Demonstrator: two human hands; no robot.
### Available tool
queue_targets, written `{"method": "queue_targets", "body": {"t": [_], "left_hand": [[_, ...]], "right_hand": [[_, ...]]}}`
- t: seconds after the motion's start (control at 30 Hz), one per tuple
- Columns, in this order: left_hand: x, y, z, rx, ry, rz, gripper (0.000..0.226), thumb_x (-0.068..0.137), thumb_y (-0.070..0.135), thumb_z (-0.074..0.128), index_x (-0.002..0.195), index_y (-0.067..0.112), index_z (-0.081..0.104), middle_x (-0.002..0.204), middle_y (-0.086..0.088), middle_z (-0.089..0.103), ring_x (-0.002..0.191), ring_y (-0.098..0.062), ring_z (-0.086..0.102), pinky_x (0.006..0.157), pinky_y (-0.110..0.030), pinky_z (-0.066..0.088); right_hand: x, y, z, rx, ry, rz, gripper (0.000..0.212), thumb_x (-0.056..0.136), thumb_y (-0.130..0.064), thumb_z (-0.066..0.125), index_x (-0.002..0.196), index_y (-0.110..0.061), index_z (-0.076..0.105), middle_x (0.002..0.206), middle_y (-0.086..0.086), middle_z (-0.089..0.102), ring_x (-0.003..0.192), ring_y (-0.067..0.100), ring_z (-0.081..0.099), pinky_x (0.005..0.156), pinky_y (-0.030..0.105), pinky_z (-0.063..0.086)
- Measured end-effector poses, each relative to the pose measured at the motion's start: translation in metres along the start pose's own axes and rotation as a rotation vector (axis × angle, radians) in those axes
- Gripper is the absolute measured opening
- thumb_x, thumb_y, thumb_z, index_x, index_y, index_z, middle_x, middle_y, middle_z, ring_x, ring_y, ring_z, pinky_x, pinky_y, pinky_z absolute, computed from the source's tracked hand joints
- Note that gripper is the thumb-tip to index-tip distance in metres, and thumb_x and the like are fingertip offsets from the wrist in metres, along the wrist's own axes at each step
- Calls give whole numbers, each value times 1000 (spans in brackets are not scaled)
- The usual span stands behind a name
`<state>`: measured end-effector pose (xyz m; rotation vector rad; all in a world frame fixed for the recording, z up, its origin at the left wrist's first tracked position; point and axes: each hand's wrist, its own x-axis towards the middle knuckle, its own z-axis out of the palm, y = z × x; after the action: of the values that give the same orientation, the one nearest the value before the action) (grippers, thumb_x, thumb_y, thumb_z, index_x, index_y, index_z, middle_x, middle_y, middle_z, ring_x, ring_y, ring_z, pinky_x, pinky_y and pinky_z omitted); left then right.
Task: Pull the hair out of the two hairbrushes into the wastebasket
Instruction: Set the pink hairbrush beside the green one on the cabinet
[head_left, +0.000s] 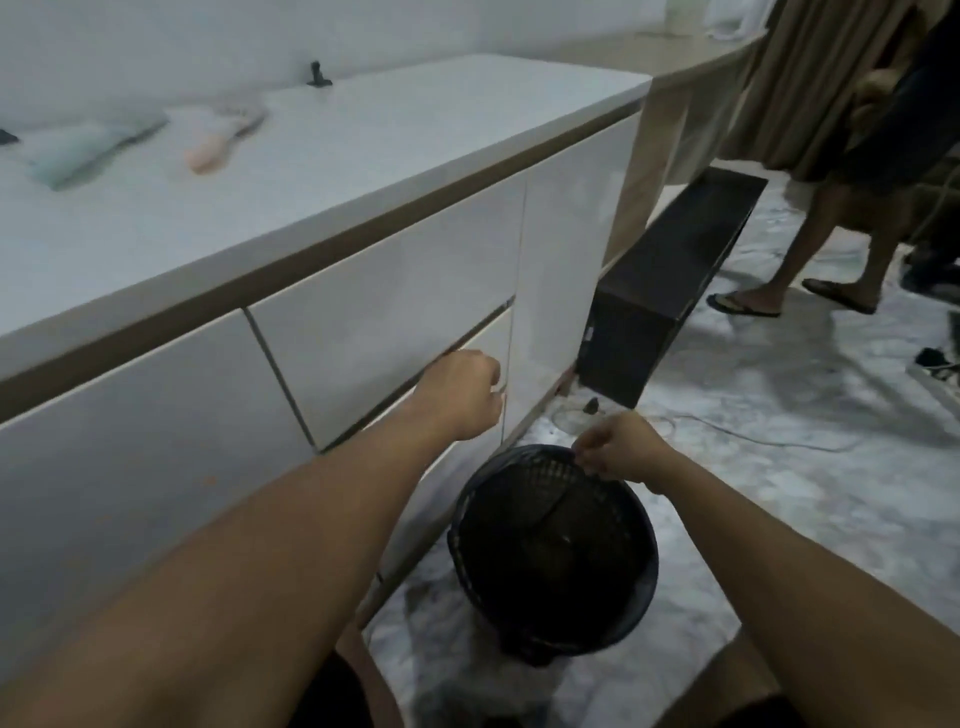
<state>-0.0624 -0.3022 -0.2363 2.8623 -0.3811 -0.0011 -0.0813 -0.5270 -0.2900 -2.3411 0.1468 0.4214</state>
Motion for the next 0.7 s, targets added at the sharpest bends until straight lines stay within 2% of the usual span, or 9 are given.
{"method": "queue_targets", "body": {"t": [0.1,0.17,0.23,0.33,0.37,0.43,0.5,0.6,0.7], "left_hand": [[-2,-5,44,-54,-168,-119,33,87,22,61,116,8,68,118,-15,67,109,-34,62,88,-35,50],[-4,-6,71,-90,-257,-171,38,87,22,63,121,8,66,124,-16,65,113,-35,61,94,-37,51],[-7,-7,96,-107,-333,-202,40,86,23,64,122,7,65,125,-18,63,115,-35,60,94,-38,50],[-11,-10,128,-113,-433,-233,40,84,25,66,118,5,64,123,-20,63,112,-36,61,89,-38,50],[-13,-11,136,-118,-460,-246,42,84,25,67,120,5,64,124,-20,63,113,-36,61,90,-39,49],[-16,-13,150,-125,-501,-273,45,84,26,67,124,6,62,127,-19,61,115,-35,60,93,-38,49],[-19,-16,160,-139,-539,-294,47,84,27,67,126,7,61,128,-18,60,115,-34,59,91,-38,48],[-23,-21,169,-163,-597,-320,46,81,27,68,123,9,62,124,-16,61,111,-32,60,88,-37,50],[-28,-24,177,-203,-661,-354,46,81,27,69,123,10,62,121,-13,61,104,-28,60,81,-35,49]], "right_hand": [[6,21,3,-28,-38,9,18,80,6,67,88,-8,77,79,14,75,68,22,70,65,35,61],[12,33,7,-92,-60,-22,25,78,8,65,90,-9,78,84,12,75,74,24,71,70,41,62],[17,41,10,-150,-68,-19,28,77,7,67,95,-11,77,88,11,75,78,25,72,72,40,62],[21,52,16,-135,-47,47,16,83,-1,67,95,-9,73,78,15,74,63,24,72,64,34,62],[24,56,18,-151,-26,39,13,84,-4,67,94,-9,74,79,14,74,65,24,73,68,35,62],[27,62,22,-246,-4,-21,18,83,-6,64,93,-13,77,92,10,75,85,24,71,82,34,58],[28,64,23,-289,-15,-46,25,82,-2,58,90,-14,78,100,9,73,97,26,66,87,36,55],[31,69,26,-255,-9,-17,24,82,0,54,84,-8,77,96,13,72,95,29,64,85,40,55],[35,76,32,-218,1,3,23,86,-8,53,89,-6,76,97,13,71,94,28,64,84,39,54]]}}
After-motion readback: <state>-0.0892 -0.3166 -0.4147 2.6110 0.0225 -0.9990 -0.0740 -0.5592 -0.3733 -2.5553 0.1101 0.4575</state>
